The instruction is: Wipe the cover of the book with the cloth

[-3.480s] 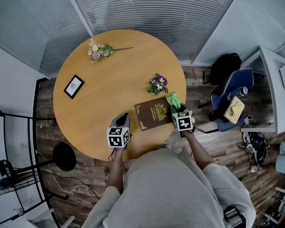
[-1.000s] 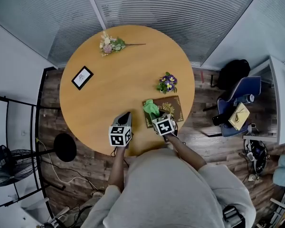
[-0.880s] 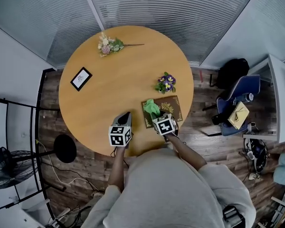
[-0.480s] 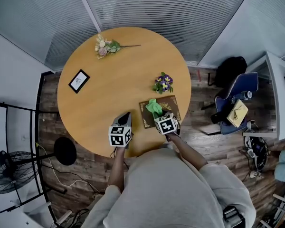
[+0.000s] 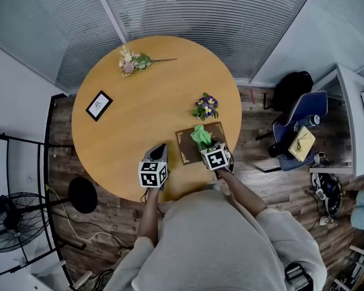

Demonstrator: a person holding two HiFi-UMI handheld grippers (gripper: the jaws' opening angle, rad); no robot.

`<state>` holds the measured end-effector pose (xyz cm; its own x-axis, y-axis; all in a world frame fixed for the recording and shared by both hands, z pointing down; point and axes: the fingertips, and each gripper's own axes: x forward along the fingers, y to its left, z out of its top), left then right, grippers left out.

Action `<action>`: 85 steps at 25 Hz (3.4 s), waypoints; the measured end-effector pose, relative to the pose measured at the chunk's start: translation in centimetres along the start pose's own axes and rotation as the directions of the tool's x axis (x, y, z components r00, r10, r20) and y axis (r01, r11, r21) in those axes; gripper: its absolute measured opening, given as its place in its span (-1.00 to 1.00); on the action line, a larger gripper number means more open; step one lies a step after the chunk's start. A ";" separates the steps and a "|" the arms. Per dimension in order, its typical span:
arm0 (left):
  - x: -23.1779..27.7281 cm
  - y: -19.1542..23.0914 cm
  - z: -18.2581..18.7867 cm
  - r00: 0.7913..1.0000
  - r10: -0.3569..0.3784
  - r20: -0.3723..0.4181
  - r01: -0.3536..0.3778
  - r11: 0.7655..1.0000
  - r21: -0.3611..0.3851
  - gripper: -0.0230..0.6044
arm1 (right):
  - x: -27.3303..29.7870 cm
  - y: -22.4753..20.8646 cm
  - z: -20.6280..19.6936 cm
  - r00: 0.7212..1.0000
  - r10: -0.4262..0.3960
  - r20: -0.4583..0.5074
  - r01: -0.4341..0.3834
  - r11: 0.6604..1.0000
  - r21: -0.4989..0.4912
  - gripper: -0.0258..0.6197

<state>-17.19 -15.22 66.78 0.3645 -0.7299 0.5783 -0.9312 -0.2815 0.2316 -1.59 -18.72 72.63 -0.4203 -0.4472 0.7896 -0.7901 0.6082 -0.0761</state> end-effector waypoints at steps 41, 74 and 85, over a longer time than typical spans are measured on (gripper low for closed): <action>1.3 -1.8 0.4 0.999 -0.045 -0.010 0.046 0.998 0.035 -0.90 | -3.4 -11.6 -4.0 0.979 -0.196 -0.047 0.201 0.971 0.130 -0.62; 0.5 -0.6 -0.2 1.000 -0.013 -0.007 0.013 1.000 0.002 -0.90 | -4.2 6.4 2.6 0.987 0.105 0.118 -0.100 0.994 -0.045 -0.62; -1.2 1.3 -1.4 0.999 0.040 -0.008 -0.040 0.999 -0.032 -0.90 | -1.5 11.2 1.3 0.979 0.199 0.033 -0.194 0.975 -0.111 -0.62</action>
<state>-18.87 -13.81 67.46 0.3270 -0.7358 0.5930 -0.9444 -0.2322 0.2327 -10.40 -12.07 69.84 -0.5837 -0.3387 0.7380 -0.6390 0.7524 -0.1600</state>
